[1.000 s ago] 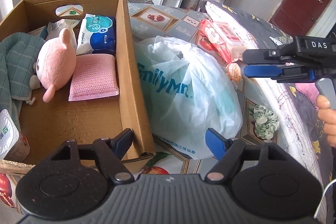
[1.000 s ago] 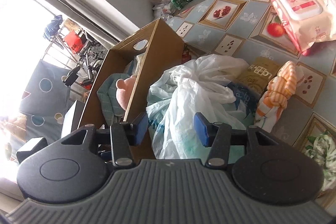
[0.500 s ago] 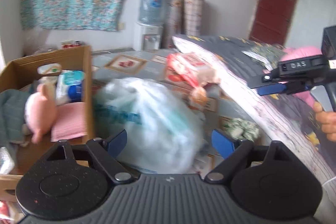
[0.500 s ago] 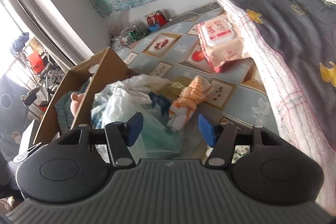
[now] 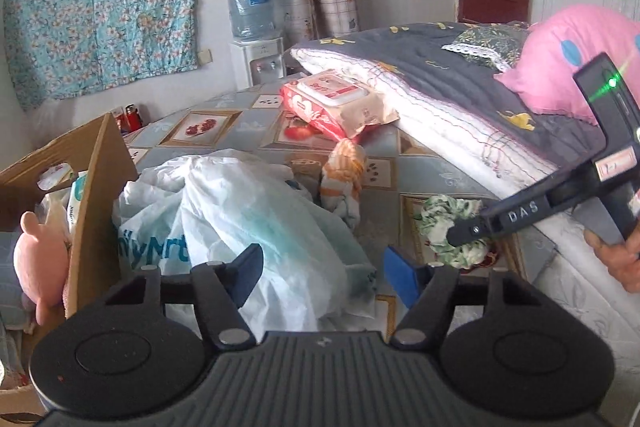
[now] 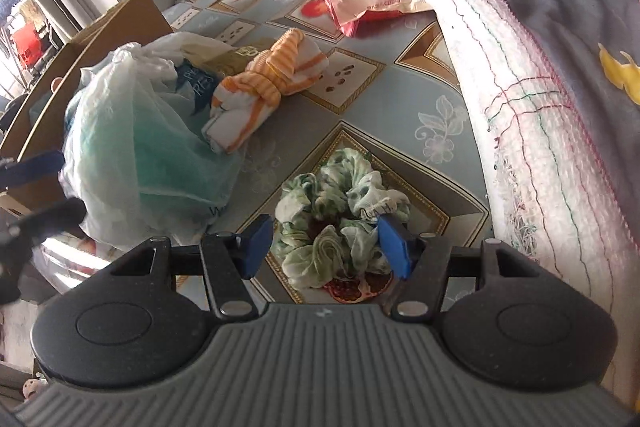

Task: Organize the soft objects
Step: 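Reach the right gripper to the green floral scrunchie and grasp it, then grasp the orange-striped cloth toy with the left gripper while the right gripper holds the scrunchie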

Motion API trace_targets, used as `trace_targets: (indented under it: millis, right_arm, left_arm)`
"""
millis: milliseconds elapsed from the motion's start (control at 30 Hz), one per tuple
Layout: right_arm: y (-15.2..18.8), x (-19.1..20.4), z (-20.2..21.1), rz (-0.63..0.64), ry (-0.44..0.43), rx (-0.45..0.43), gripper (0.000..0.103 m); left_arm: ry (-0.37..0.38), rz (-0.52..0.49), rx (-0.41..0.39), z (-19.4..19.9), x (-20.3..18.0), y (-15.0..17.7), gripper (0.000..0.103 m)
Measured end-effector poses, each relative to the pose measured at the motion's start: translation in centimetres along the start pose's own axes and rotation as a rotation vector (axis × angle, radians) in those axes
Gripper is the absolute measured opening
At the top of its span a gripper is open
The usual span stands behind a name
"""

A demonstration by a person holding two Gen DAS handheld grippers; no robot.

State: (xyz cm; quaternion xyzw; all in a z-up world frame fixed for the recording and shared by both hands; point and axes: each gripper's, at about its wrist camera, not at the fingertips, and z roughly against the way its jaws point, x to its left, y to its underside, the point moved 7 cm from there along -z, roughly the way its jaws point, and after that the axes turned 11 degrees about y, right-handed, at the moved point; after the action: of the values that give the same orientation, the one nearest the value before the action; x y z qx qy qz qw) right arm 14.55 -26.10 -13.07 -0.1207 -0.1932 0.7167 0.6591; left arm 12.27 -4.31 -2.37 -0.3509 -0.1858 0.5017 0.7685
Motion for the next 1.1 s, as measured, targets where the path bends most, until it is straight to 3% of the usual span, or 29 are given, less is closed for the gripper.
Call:
trace_targets:
  millis: [133, 333, 433, 567, 800, 1033, 1100]
  right_arm:
    - [-0.2, 0.2, -1.0, 0.054, 0.009, -0.012, 0.058]
    - [-0.4, 1.8, -2.0, 0.222, 0.095, -0.05, 0.056]
    - [-0.7, 2.0, -2.3, 0.271, 0.15, -0.081, 0.042]
    - [-2.4, 0.5, -2.8, 0.189, 0.159, -0.083, 0.029]
    - [-3.7, -1.5, -3.4, 0.064, 0.093, -0.066, 0.027]
    - [-4.0, -1.5, -3.7, 0.051, 0.079, -0.068, 0.027]
    - [-4.1, -1.6, -3.8, 0.041, 0.074, -0.07, 0.027]
  left_arm:
    - [-0.036, 0.018, -0.01, -0.8, 1.6, -1.6, 0.065]
    - [0.018, -0.017, 0.004, -4.0, 1.3, -4.8, 0.064]
    - [0.076, -0.014, 0.043, -6.6, 0.6, -5.9, 0.06]
    - [0.122, -0.028, 0.092, -9.8, -0.1, -6.3, 0.057]
    - [0.122, -0.04, 0.224, -14.7, -0.3, -5.9, 0.055]
    - [0.046, -0.03, 0.319, -17.4, 0.4, -5.1, 0.047]
    - [0.042, -0.027, 0.322, -17.5, 0.3, -5.1, 0.037]
